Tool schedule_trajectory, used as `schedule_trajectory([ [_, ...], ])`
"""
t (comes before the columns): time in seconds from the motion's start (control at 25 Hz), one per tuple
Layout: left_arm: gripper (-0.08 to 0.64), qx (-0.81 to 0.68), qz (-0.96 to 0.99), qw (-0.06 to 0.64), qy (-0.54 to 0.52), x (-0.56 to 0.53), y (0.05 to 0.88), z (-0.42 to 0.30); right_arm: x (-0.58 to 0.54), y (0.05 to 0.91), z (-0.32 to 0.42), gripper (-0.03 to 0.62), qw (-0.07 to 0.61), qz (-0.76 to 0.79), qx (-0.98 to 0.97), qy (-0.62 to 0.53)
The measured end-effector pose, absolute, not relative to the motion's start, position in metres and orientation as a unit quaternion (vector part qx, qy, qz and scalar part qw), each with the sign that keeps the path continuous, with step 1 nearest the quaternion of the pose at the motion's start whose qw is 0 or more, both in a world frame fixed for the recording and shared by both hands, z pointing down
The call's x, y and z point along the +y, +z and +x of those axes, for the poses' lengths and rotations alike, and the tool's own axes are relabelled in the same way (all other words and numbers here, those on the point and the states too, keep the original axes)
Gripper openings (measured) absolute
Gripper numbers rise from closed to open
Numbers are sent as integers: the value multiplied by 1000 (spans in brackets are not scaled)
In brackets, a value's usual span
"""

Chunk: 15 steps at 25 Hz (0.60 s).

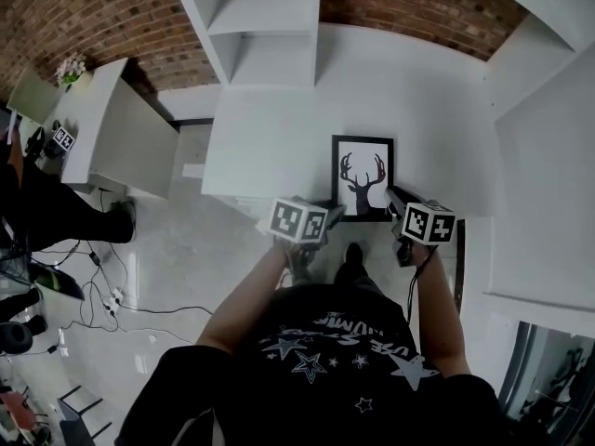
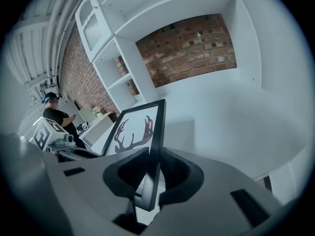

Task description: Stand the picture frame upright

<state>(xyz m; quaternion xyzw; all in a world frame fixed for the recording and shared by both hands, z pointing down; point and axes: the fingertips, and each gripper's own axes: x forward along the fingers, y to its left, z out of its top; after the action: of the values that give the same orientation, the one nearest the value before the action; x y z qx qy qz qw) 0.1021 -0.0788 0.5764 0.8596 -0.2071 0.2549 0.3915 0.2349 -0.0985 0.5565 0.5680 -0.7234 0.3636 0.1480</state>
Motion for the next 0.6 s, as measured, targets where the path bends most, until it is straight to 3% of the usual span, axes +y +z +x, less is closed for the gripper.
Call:
schedule_trajectory([
  [0.6, 126, -268, 875, 334, 227, -123, 532, 19, -149, 495, 149, 81, 109, 536, -788, 282],
])
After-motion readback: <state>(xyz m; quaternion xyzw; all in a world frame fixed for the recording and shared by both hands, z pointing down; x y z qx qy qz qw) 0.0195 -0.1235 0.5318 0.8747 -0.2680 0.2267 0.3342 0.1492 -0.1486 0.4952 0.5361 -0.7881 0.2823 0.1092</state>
